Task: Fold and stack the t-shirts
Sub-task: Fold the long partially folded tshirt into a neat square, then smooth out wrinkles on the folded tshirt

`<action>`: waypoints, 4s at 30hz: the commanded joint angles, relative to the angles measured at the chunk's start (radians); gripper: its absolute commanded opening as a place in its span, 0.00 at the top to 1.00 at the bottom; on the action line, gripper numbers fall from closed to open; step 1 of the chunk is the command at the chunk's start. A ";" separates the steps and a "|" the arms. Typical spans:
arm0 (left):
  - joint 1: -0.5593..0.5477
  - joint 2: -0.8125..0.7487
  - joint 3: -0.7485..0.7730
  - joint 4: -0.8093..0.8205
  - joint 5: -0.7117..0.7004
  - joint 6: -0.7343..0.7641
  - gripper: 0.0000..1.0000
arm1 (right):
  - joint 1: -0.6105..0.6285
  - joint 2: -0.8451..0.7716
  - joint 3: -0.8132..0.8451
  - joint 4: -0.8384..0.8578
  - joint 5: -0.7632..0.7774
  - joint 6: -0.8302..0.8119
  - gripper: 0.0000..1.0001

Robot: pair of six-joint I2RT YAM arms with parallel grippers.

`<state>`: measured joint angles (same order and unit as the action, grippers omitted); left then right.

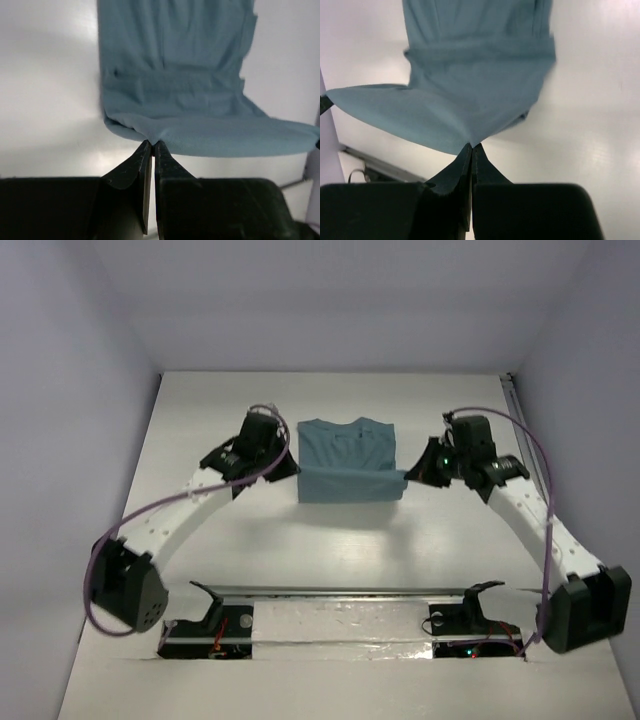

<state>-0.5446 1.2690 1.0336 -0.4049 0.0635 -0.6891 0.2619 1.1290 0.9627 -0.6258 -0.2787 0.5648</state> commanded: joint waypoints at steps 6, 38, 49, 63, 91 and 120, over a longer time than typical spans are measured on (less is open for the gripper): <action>0.144 0.372 0.459 0.003 -0.109 0.183 1.00 | -0.066 0.414 0.344 0.147 0.070 -0.089 1.00; 0.307 1.063 1.240 0.026 -0.033 0.154 0.46 | -0.196 1.246 1.335 -0.021 0.059 -0.062 0.33; 0.121 0.843 0.781 0.246 0.211 0.103 0.72 | -0.089 0.911 0.690 0.277 -0.194 0.021 1.00; 0.130 0.768 0.203 0.405 0.174 0.115 0.98 | -0.111 0.882 0.251 0.488 -0.140 0.037 1.00; 0.232 0.997 0.724 0.331 0.202 0.120 0.95 | -0.139 1.242 0.941 0.393 -0.350 0.167 1.00; 0.388 0.164 0.005 0.509 0.297 0.227 0.49 | -0.205 0.447 0.261 0.406 -0.251 -0.023 0.22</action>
<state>-0.1658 1.4967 1.1057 0.0528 0.3107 -0.4805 0.0490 1.6863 1.4197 -0.2443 -0.5526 0.5907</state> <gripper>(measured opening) 0.489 0.761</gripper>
